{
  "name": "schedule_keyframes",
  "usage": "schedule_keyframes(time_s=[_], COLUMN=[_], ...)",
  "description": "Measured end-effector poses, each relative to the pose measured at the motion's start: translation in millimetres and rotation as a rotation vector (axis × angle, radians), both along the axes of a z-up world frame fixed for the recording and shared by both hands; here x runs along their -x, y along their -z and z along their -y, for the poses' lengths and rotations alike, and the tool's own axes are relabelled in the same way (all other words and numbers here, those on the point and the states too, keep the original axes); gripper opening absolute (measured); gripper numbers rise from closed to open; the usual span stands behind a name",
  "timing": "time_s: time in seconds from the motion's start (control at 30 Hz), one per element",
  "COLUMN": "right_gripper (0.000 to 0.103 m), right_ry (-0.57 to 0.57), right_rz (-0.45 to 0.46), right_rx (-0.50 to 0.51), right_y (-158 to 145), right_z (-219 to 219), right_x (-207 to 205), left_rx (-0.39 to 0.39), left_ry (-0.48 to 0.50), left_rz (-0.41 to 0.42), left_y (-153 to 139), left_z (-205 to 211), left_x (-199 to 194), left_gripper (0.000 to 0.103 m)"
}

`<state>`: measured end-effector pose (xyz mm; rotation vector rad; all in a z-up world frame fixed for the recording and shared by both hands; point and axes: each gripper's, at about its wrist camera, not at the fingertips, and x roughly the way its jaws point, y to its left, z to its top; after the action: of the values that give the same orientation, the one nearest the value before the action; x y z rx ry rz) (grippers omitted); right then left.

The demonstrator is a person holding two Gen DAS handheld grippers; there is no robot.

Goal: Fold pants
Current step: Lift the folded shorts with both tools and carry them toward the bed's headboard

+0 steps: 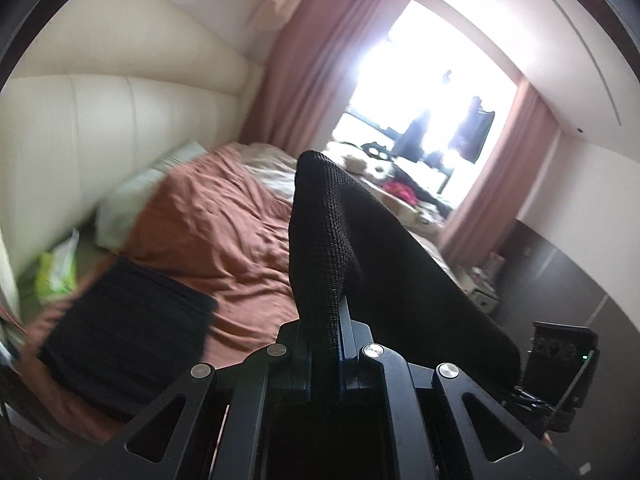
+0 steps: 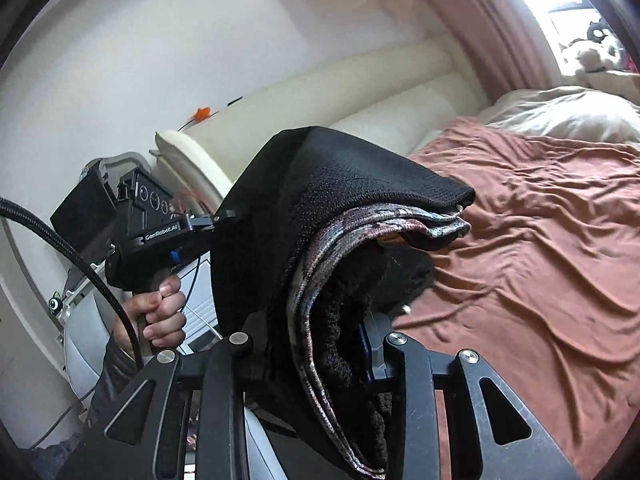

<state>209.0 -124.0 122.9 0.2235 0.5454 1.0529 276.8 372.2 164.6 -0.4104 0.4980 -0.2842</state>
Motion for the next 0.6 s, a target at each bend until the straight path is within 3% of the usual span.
schedule_keyframes(time_s=[0.23,0.6], right_gripper=[0.028,0.028], right_ry=[-0.054,-0.17], right_rz=[0.012,-0.031], right_rx=[0.039,0.076], right_y=[6.8,31.8], right_z=[-56.1,-153.6], right_x=[-40.5,-95.1], left_rx=[0.002,-0.094], left_ry=[-0.095,-0.242], left_rz=[-0.06,-0.138], left_y=[9.8,34.9], left_z=[-62.2,-126.1], left_x=[-28.9,-60.2], left_gripper=[0.008,0.008])
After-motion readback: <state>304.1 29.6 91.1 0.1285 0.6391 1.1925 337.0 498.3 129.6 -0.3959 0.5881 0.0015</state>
